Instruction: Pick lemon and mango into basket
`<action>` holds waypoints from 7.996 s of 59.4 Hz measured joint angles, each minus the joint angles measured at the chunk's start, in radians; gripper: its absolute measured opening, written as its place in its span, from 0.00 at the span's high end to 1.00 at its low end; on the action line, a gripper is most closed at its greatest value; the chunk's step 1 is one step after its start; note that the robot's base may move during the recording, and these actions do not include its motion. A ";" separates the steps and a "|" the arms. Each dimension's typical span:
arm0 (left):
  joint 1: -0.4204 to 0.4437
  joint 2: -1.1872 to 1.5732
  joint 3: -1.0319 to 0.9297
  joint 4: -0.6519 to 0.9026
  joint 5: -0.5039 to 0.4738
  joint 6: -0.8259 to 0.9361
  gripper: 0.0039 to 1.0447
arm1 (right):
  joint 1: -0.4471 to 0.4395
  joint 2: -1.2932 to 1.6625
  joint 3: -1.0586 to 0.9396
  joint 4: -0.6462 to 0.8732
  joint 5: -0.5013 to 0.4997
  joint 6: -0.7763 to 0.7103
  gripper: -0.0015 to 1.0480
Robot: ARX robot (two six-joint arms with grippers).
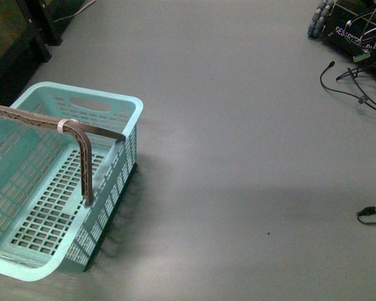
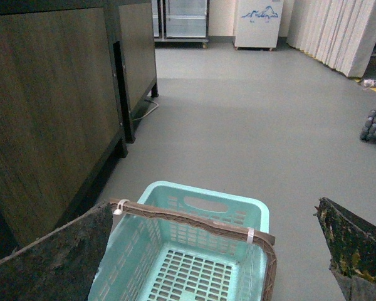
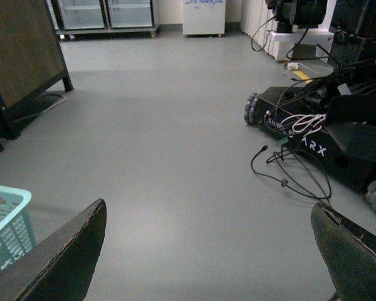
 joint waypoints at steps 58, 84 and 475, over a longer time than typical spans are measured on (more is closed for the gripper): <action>0.062 0.424 0.148 -0.098 0.156 -0.554 0.06 | 0.000 0.000 0.000 0.000 0.000 0.000 0.08; 0.236 1.380 0.318 0.513 0.227 -0.997 0.06 | 0.000 0.000 0.000 0.000 0.000 0.000 0.08; 0.085 0.880 0.791 -0.234 0.161 -1.419 0.73 | 0.000 0.000 0.000 0.000 0.003 0.000 0.08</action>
